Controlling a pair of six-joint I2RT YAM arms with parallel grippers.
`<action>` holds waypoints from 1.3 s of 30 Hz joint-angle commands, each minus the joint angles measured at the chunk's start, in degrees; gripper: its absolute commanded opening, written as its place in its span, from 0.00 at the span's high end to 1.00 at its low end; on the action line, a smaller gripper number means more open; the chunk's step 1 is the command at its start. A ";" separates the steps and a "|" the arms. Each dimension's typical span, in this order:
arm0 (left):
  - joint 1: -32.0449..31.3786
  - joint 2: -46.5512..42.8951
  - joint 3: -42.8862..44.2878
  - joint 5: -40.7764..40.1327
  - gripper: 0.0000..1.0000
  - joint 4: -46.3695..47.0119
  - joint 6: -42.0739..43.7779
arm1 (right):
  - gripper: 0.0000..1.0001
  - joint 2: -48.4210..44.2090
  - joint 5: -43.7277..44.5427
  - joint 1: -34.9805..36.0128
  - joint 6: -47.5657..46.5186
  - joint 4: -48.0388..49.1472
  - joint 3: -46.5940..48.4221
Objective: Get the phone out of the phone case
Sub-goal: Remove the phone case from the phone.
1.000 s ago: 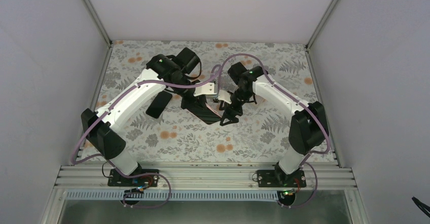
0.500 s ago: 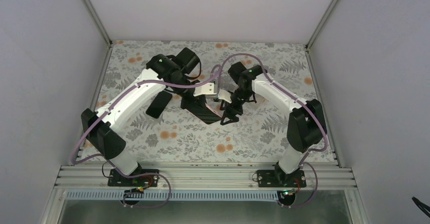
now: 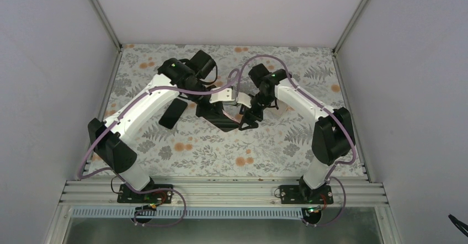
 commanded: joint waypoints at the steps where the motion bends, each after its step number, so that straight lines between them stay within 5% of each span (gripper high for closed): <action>1: -1.08 -0.89 -0.01 11.31 0.98 -1.88 2.47 | 0.16 0.63 4.76 -1.34 7.79 13.74 3.32; 16: 1.87 1.83 6.78 9.69 0.98 4.80 1.06 | 0.14 1.63 -5.01 1.34 16.76 21.12 12.49; 29: 11.49 6.38 12.33 13.79 0.98 11.35 -0.41 | 0.13 1.58 -16.92 4.72 11.53 13.20 17.91; 39: 12.17 10.91 20.06 17.50 0.98 9.00 -0.41 | 0.13 1.91 -22.66 7.05 10.85 9.61 24.18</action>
